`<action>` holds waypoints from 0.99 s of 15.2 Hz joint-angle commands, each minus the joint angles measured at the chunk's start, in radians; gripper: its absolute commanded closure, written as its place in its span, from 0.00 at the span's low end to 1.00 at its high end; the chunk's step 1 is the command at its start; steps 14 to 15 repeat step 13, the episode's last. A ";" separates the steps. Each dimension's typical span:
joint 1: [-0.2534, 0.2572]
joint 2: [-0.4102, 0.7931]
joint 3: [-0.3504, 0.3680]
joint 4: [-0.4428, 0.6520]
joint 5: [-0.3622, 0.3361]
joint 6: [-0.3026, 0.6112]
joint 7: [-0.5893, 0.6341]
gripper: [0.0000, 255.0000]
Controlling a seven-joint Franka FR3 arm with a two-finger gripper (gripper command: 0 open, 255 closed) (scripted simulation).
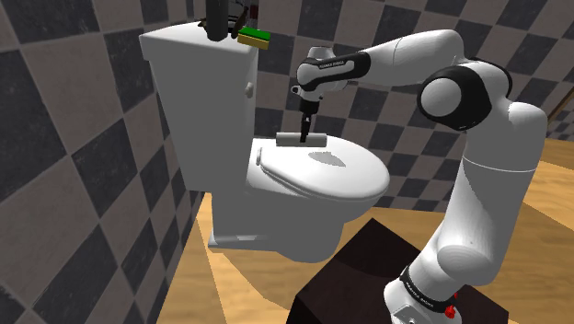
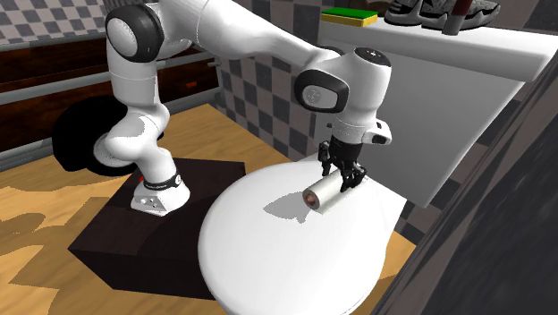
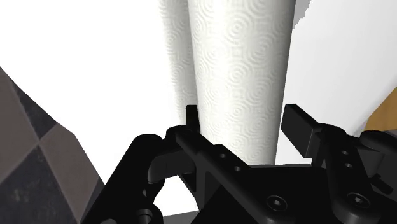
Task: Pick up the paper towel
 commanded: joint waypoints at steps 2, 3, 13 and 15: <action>0.000 -0.007 -0.001 0.031 -0.003 -0.038 0.005 1.00; 0.000 -0.010 -0.001 0.040 -0.005 -0.050 0.006 1.00; -0.001 -0.025 -0.004 0.130 -0.011 -0.154 0.013 1.00; -0.001 -0.025 -0.004 0.130 -0.011 -0.154 0.013 1.00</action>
